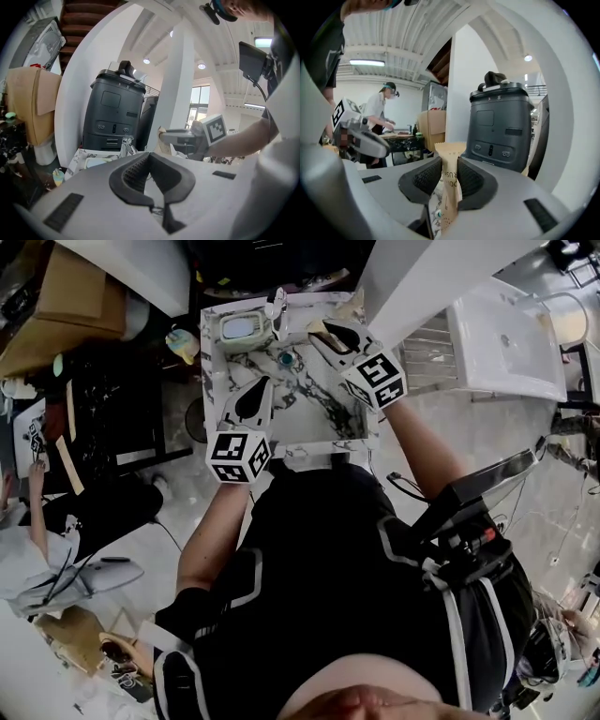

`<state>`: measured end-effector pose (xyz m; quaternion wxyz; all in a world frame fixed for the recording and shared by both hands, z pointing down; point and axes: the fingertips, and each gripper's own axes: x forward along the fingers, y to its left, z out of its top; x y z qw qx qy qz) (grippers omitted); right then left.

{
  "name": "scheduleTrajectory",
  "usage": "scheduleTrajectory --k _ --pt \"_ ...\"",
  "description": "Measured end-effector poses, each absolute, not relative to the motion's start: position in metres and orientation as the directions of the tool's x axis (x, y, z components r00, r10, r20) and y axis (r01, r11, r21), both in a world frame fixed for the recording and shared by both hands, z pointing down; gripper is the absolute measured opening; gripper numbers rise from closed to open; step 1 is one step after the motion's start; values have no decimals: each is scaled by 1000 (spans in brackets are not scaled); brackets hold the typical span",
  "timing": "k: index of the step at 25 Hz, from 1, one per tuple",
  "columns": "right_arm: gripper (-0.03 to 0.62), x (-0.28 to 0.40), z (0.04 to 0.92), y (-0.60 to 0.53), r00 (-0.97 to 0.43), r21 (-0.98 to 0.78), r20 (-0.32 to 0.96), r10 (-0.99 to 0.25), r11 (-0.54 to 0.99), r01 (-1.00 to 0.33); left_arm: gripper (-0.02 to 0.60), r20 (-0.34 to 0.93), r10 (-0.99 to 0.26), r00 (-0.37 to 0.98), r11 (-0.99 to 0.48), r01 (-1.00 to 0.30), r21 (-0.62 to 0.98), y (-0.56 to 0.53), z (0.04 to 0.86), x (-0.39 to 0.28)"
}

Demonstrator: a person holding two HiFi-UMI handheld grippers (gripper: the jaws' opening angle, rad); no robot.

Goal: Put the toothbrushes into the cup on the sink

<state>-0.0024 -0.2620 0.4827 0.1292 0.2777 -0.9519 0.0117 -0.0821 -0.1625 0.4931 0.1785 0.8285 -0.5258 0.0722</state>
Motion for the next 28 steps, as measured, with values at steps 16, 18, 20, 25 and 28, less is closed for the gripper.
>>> scheduleTrajectory --k 16,18,20,25,28 --pt "112 50 406 -347 -675 -111 -48 -736 676 -729 6 278 -831 482 -441 -875 199 -191 474 -58" --pt "112 48 407 -352 -669 -117 -54 -741 670 -733 6 272 -830 487 -448 -873 195 -195 470 -55" --pt "112 47 408 -356 -663 -123 -59 -746 665 -737 6 270 -828 492 -454 -870 192 -199 467 -53" --pt "113 50 414 -373 -631 -152 -71 -773 633 -759 6 283 -817 502 -465 -865 190 -206 468 -46" --pt "112 53 418 -381 -605 -155 -74 -793 609 -778 6 295 -814 499 -462 -866 190 -209 472 -46"
